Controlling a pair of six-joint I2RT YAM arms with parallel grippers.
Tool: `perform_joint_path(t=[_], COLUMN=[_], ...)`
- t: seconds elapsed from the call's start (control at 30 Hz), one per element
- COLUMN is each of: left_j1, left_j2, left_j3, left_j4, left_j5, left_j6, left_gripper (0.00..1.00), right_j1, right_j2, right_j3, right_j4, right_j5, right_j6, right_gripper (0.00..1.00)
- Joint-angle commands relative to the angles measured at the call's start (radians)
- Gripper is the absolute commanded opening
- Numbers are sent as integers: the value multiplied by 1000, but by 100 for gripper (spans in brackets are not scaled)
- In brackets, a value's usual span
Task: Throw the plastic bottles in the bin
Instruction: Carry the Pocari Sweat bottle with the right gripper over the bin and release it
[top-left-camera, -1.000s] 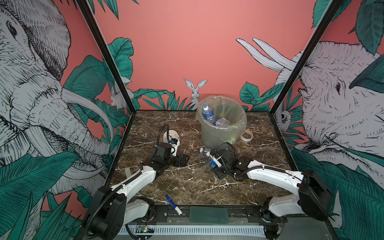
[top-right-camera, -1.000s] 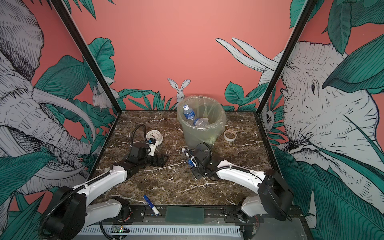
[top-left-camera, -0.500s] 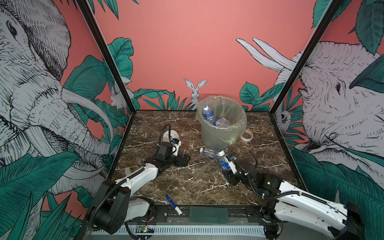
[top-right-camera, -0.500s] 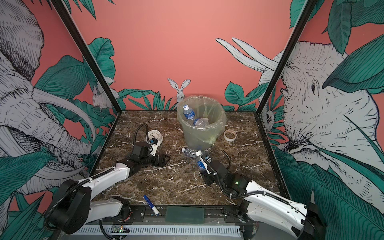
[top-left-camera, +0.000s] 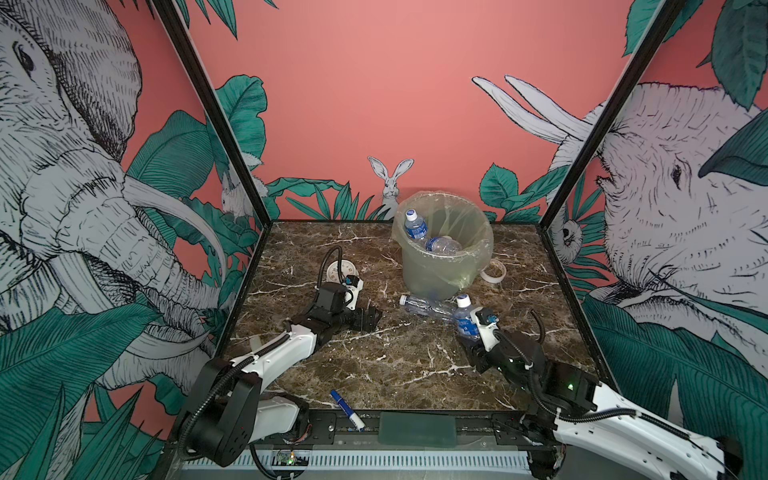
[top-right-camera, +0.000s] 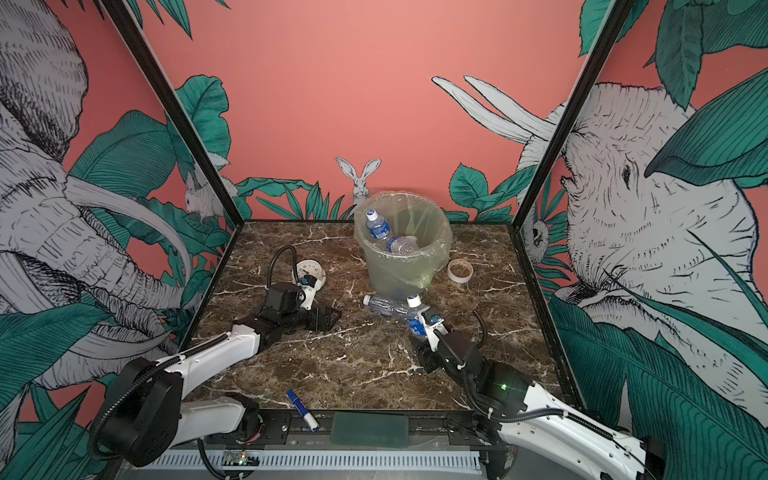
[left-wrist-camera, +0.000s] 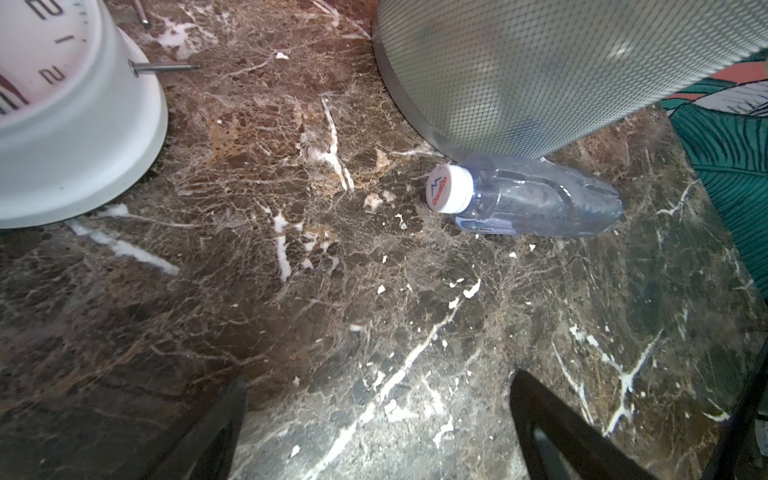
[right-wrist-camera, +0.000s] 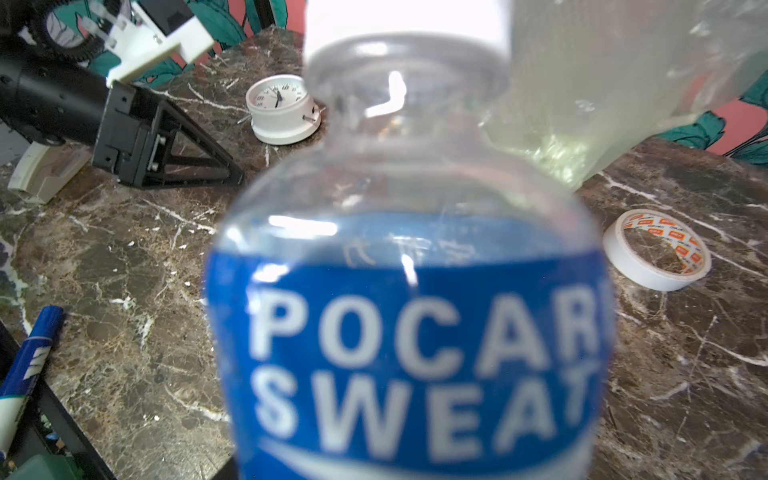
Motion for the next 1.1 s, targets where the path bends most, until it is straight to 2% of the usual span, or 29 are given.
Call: perform_joint_path(t=[0.0,0.17,0.33,0.37,0.47,0.5,0.6,0.63,0.7,0.8,1.07], left_j1=[8,8,8,8,7,9,8,9,8,8,8], left_j2=[0,3,-1,-1,3,2,-13,-21,-43,-64,-48], left_j3=[28,34,46,48,55,58,63,63,63,55,57], left_j4=[8,4,2,1,3,2,-8,-13,-29,-41,-26], left_j5=[10,10,13,14,21,22,28,27,23,10,14], left_j6=[1,8,10,10,9,6,3,2,7,10,2], left_gripper=[100,99,100,100,100,100,100,100,100,100,100], right_j1=[14,19,-4,-36,-182,-218,-280,-284,-286,-286,-285], right_j2=[-14,89,392,468,679,768,975,1002,1007,959,811], right_j3=[103,311,683,764,1051,1133,1365,1411,1434,1376,1217], right_j4=[-5,-53,-125,-143,-185,-199,-293,-313,-311,-262,-247], right_j5=[58,118,176,162,22,14,27,39,71,110,91], right_j6=[-13,-52,-123,-129,-117,-124,-136,-131,-127,-131,-116], right_gripper=[58,58,59,59,58,64,96,99,99,99,99])
